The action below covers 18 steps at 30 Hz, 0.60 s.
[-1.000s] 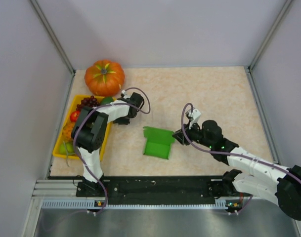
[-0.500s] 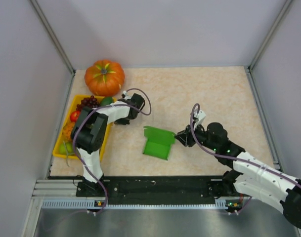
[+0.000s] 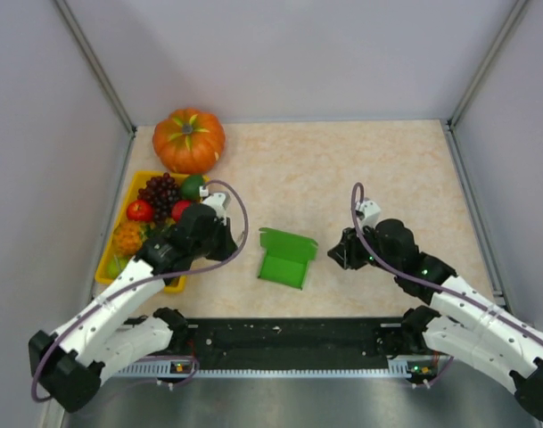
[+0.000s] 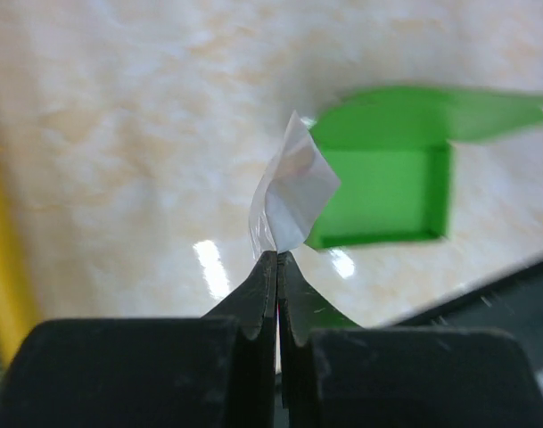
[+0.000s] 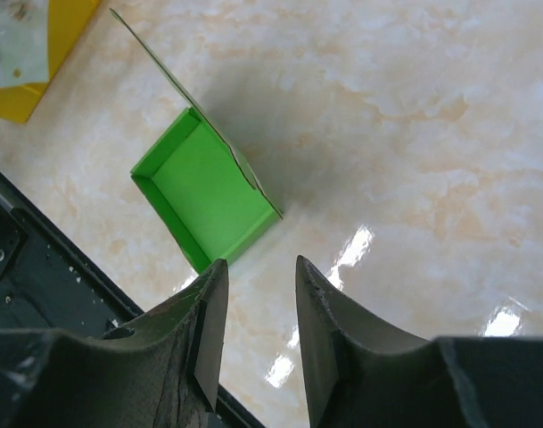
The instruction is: Fold the paper box
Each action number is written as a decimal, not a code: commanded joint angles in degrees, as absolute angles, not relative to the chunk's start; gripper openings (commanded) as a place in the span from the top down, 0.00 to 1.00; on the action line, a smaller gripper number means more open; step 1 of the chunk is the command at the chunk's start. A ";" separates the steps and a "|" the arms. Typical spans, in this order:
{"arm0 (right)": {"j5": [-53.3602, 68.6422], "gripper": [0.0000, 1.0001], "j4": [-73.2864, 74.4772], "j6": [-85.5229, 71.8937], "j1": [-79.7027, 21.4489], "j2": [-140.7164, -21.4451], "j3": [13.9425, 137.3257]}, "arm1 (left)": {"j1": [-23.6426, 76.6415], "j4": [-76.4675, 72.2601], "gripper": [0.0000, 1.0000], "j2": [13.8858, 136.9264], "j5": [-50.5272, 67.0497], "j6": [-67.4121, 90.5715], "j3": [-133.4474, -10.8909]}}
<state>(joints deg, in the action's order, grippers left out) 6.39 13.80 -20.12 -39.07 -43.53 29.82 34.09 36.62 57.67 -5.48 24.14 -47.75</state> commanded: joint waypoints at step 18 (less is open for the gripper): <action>8.53 0.69 18.72 -26.54 -38.67 -46.14 32.52 | 36.65 5.01 1.00 68.37 34.63 31.21 -36.65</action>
